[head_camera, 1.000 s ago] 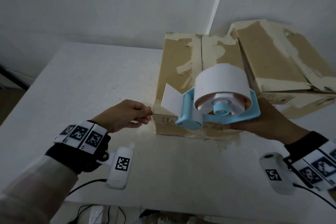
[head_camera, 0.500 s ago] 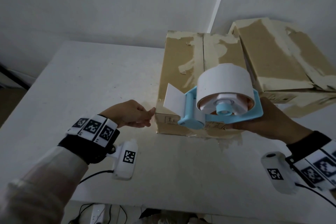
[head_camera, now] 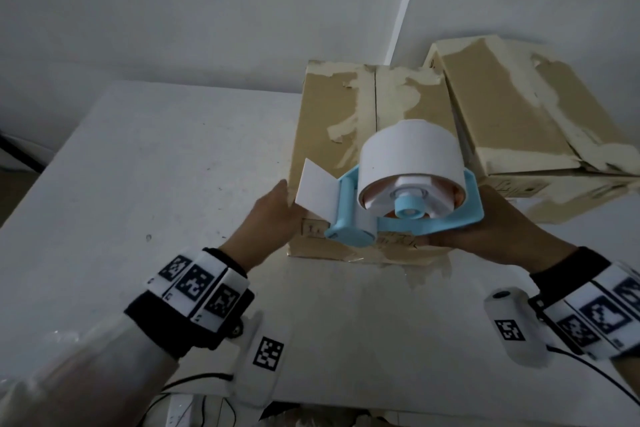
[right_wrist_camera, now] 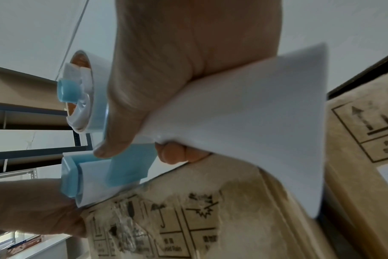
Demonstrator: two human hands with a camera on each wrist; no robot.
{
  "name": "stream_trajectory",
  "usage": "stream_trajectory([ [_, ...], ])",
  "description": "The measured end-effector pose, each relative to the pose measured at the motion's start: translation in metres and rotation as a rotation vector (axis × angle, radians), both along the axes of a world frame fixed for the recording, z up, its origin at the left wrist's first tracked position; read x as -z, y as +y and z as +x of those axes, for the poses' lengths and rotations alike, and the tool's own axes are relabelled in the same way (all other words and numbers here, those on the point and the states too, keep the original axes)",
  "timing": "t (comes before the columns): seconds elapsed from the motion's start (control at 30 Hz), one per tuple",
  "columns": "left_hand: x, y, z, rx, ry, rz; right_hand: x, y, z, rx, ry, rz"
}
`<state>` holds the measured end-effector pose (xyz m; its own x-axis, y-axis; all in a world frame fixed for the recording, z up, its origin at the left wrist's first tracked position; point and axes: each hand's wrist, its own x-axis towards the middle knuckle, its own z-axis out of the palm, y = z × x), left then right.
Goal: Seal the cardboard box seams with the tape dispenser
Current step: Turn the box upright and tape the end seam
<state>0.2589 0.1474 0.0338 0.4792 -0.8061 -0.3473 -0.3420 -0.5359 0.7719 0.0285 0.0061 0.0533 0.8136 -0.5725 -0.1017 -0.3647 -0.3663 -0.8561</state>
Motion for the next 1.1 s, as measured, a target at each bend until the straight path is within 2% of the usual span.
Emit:
stream_trajectory([
  [0.33, -0.028, -0.007, 0.014, 0.03, 0.039, -0.047, 0.0, 0.002, 0.016, -0.05, -0.02, 0.078],
  [0.43, -0.029, -0.01, 0.017, 0.059, 0.022, -0.034, -0.006, -0.001, 0.016, -0.059, 0.012, 0.055],
  [0.63, -0.025, -0.006, 0.018, 0.029, 0.118, -0.103, -0.011, 0.001, 0.016, -0.07, 0.046, 0.05],
  [0.93, -0.016, -0.007, 0.024, 0.05, 0.025, -0.053, -0.02, -0.001, 0.015, -0.119, 0.08, -0.029],
  [1.1, -0.023, -0.005, 0.019, 0.051, 0.075, -0.05, -0.02, -0.005, 0.017, -0.133, 0.098, -0.068],
])
